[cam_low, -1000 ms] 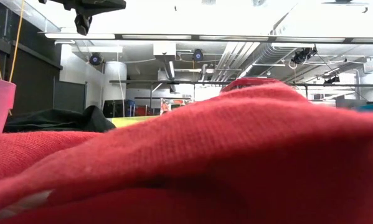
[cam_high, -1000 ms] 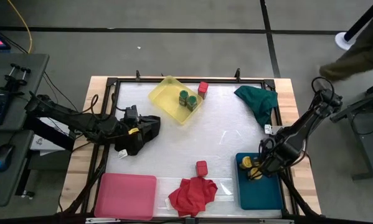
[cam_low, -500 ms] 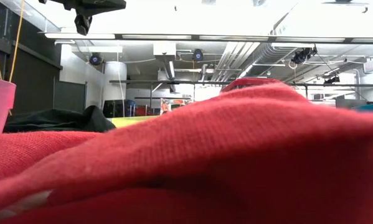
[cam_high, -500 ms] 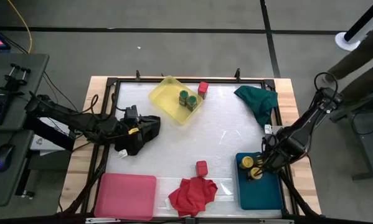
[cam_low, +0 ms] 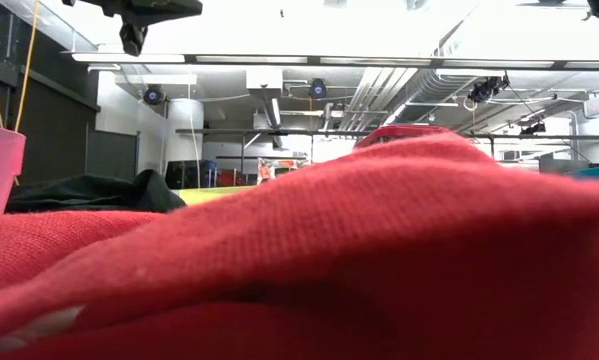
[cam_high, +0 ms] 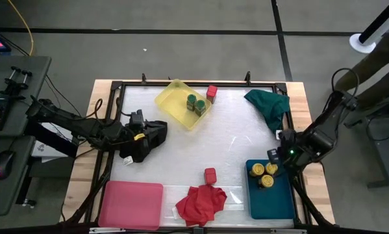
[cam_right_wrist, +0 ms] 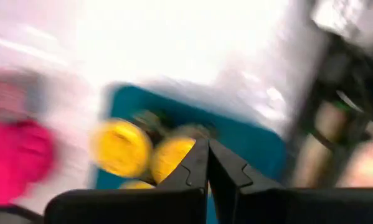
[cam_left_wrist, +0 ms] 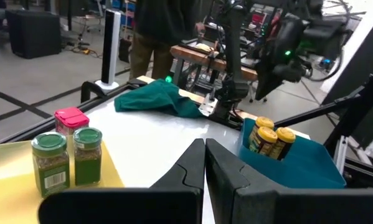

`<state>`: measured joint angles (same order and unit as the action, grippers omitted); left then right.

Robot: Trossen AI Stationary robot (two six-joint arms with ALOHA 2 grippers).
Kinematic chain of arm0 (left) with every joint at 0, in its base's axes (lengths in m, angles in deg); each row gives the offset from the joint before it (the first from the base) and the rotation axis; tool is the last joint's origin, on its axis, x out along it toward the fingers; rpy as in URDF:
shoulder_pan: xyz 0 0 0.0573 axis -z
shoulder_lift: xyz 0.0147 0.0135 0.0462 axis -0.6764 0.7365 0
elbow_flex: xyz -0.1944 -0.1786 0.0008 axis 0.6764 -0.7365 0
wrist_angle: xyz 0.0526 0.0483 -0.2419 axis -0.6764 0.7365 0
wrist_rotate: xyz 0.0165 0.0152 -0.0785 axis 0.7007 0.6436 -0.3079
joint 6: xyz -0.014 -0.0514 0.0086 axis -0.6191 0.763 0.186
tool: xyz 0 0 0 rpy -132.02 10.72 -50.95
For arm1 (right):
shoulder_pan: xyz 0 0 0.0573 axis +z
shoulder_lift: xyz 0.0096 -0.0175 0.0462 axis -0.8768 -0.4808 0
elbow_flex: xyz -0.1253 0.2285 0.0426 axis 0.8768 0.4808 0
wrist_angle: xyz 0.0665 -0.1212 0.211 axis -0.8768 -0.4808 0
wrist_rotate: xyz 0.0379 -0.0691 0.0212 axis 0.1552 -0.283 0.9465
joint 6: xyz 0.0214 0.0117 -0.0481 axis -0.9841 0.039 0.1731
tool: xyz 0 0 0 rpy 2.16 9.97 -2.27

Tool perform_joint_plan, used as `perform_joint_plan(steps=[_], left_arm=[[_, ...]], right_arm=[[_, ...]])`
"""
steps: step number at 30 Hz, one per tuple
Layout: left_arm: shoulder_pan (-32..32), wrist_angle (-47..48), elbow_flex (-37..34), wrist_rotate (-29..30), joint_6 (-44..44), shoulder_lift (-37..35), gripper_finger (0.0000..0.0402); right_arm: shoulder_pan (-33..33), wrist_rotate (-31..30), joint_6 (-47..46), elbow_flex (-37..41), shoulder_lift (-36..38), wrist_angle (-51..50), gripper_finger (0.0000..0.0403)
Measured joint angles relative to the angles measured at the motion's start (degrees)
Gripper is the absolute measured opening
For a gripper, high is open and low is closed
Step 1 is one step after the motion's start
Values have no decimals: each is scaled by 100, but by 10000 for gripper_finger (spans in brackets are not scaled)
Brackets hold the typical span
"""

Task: Sort spices by type
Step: Put the bottom red seasoning can into the red bin

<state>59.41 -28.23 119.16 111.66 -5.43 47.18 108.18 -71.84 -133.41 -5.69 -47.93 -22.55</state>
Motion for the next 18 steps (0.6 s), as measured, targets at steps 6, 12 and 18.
perform_joint_plan(steps=[6,12,18], left_arm=[[0,-2,-1,96,0,0,0],[0,0,1,96,2,0,0],[0,-240,3,53,-13,2,3]], right_arm=[[-176,-2487,399,-112,-118,1610,0],[-943,-2379,3347,62,-890,4913,0],[-1488,-1679,4793,-130,-1525,6084,0]])
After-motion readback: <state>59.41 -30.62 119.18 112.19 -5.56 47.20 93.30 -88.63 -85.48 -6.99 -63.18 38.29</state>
